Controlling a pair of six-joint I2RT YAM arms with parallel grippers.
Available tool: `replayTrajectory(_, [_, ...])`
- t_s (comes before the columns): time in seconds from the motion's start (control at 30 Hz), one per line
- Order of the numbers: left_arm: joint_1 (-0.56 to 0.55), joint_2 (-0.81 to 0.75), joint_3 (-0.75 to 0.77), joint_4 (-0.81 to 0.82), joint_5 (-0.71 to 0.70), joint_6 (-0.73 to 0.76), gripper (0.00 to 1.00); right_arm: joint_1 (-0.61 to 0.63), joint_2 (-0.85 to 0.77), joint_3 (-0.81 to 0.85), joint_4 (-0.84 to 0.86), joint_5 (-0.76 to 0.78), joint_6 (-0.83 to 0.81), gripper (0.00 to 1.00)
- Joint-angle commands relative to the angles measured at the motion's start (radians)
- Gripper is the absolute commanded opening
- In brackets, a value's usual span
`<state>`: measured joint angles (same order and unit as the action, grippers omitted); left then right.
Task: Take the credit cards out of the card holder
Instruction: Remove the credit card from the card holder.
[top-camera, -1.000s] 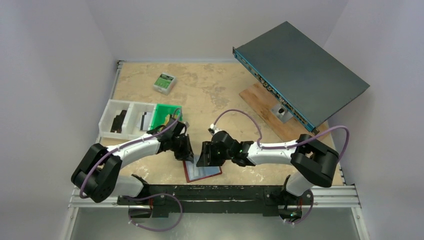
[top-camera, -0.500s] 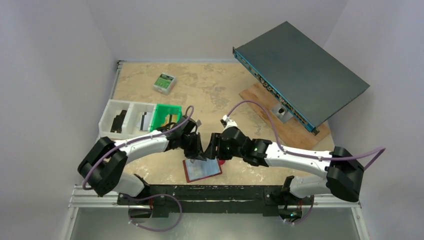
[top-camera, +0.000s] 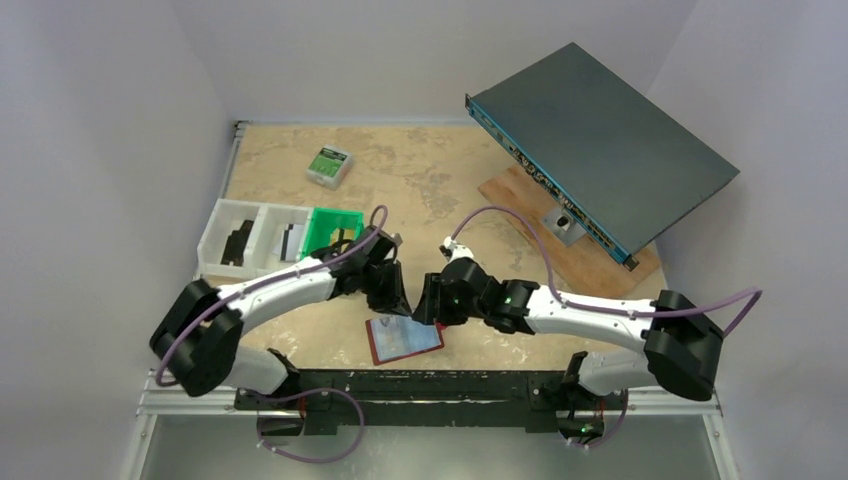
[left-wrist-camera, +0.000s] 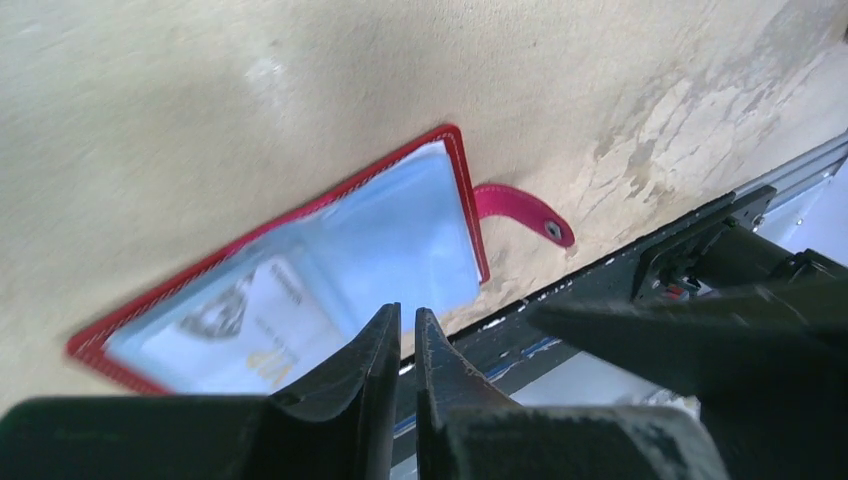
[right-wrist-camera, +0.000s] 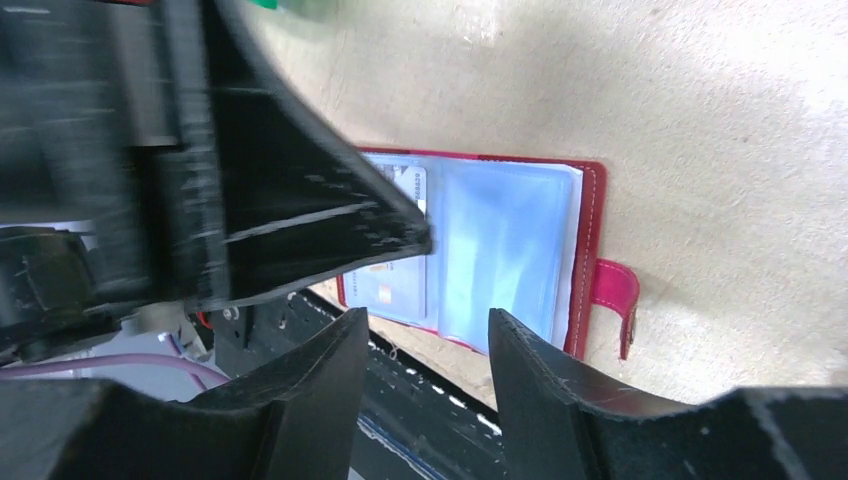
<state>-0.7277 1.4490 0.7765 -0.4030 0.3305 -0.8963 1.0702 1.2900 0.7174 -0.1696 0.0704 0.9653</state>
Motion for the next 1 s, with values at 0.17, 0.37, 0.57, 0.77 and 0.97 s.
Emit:
replayTrajectory(0.17, [0.059, -0.344, -0.085, -0.276, -0.199, 0.046, 0.14, 0.001, 0.125, 0.057, 0.160, -0.170, -0.049, 0.38])
replayTrajectory(0.37, [0.070, -0.351, -0.147, -0.268, -0.177, 0.053, 0.02, 0.002, 0.230, 0.063, 0.239, -0.223, -0.037, 0.34])
replayTrajectory(0.57, [0.069, -0.300, -0.170, -0.219, -0.180, 0.040, 0.00, 0.002, 0.295, 0.054, 0.300, -0.241, -0.025, 0.34])
replayTrajectory(0.77, [0.068, -0.266, -0.179, -0.184, -0.168, 0.046, 0.00, 0.002, 0.328, 0.033, 0.345, -0.261, -0.004, 0.34])
replayTrajectory(0.97, [0.066, -0.230, -0.175, -0.163, -0.162, 0.046, 0.00, -0.001, 0.358, 0.002, 0.381, -0.265, 0.015, 0.34])
